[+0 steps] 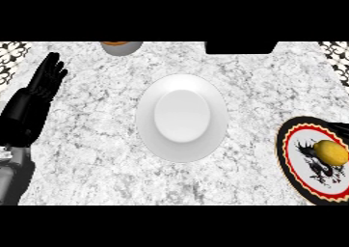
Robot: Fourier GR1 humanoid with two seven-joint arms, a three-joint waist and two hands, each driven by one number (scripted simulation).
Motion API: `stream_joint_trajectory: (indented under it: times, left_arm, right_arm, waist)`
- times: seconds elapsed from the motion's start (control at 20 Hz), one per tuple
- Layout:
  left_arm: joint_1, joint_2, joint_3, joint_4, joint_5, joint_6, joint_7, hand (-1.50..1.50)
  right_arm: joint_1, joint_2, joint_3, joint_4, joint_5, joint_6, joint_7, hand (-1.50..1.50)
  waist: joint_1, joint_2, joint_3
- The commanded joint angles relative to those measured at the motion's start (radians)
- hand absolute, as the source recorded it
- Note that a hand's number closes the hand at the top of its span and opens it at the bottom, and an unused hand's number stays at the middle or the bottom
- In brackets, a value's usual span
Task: Pick the lemon from the plate and place it in the plate
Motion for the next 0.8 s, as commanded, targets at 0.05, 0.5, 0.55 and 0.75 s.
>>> stream_joint_trajectory:
  times: [0.05, 0.5, 0.55, 0.75]
  left_arm:
    - [0.010, -0.006, 0.005, -0.012, -0.002, 0.002, 0.006, 0.00]
    - [-0.035, -0.001, 0.022, 0.001, 0.005, -0.031, 0.023, 0.00]
    - [0.036, -0.008, 0.007, -0.059, -0.008, -0.019, 0.025, 0.00]
    - [0.006, -0.015, 0.030, -0.053, -0.001, -0.044, 0.057, 0.00]
  right_arm:
    - [0.009, -0.192, -0.030, -0.047, 0.150, -0.019, 0.075, -1.50]
    - [-0.031, -0.287, 0.090, -0.124, 0.410, 0.053, 0.304, -1.50]
    - [-0.012, -0.259, 0.117, -0.105, 0.460, 0.027, 0.304, -1.50]
    - [-0.056, -0.185, 0.108, -0.054, 0.556, 0.032, 0.332, -1.50]
  waist:
    - [-0.003, -0.004, -0.002]
    - [0.016, 0.003, -0.001]
    - [0.024, 0.002, 0.000]
    - [0.018, 0.003, 0.000]
